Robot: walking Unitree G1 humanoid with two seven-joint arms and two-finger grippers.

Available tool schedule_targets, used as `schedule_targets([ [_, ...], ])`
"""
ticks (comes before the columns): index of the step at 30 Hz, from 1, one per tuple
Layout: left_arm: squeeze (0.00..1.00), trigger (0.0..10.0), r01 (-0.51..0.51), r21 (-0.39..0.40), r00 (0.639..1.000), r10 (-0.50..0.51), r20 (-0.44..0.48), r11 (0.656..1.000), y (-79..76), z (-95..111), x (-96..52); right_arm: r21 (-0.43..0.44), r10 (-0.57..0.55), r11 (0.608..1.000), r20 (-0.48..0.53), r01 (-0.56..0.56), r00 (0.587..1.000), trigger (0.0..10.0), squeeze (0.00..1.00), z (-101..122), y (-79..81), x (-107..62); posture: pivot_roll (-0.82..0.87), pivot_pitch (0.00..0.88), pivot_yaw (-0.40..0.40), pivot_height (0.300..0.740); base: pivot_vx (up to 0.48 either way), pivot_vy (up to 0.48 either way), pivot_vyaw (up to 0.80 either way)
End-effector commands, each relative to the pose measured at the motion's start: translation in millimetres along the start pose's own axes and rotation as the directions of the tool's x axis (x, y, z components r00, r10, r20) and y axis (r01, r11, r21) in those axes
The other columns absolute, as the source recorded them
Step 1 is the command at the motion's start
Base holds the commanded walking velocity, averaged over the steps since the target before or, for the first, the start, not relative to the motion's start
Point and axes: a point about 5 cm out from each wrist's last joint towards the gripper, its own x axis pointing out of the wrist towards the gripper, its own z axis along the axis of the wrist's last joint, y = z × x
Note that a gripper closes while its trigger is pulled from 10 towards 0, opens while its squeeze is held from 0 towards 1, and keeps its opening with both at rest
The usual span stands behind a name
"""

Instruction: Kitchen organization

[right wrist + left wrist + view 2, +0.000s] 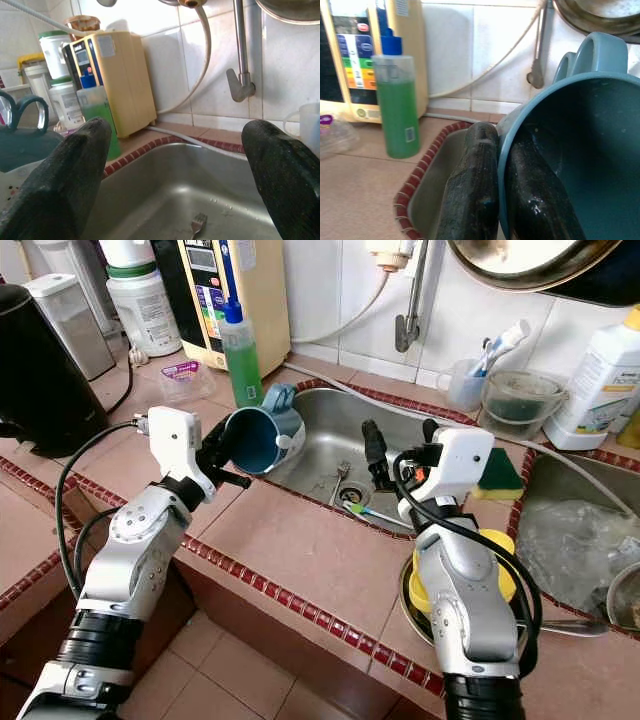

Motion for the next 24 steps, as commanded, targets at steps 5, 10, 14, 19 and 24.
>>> schedule_targets([
  [5, 0.00, 10.0, -0.016, -0.015, 1.000, 0.016, 0.006, 1.000, 6.3, 2.6, -1.7, -0.023, -0.003, 1.000, 0.017, 0.003, 1.000, 10.0, 0.00, 1.8, -0.2, 1.8, -0.16, 0.078, 0.058, 0.740, 0.000, 0.000, 0.00],
  [10, 0.00, 10.0, -0.023, -0.019, 1.000, 0.023, 0.003, 1.000, 7.7, 2.8, -2.3, -0.034, 0.002, 0.999, 0.015, -0.002, 1.000, 10.0, 0.00, 1.2, 0.2, 2.4, -0.16, 0.086, 0.056, 0.740, 0.000, 0.104, 0.00],
  [14, 0.00, 10.0, -0.028, -0.021, 1.000, 0.028, 0.000, 0.999, 9.1, 2.6, -2.8, -0.039, 0.003, 0.999, 0.008, -0.002, 1.000, 10.0, 0.00, -0.7, 0.6, 2.8, -0.15, 0.087, 0.055, 0.740, 0.000, 0.261, 0.00],
  [19, 0.00, 10.0, -0.032, -0.024, 0.999, 0.032, -0.002, 0.999, 9.7, 2.5, -3.5, -0.039, 0.006, 0.999, 0.007, -0.006, 1.000, 10.0, 0.00, -1.6, 1.9, 3.5, -0.15, 0.081, 0.054, 0.740, 0.000, 0.262, 0.00],
  [24, 0.00, 10.0, -0.022, -0.024, 1.000, 0.022, -0.005, 0.999, 8.1, 1.6, -3.1, -0.038, 0.015, 0.999, 0.006, -0.015, 1.000, 10.0, 0.00, -2.9, 3.6, 3.3, -0.16, 0.074, 0.054, 0.740, 0.000, 0.286, 0.00],
])
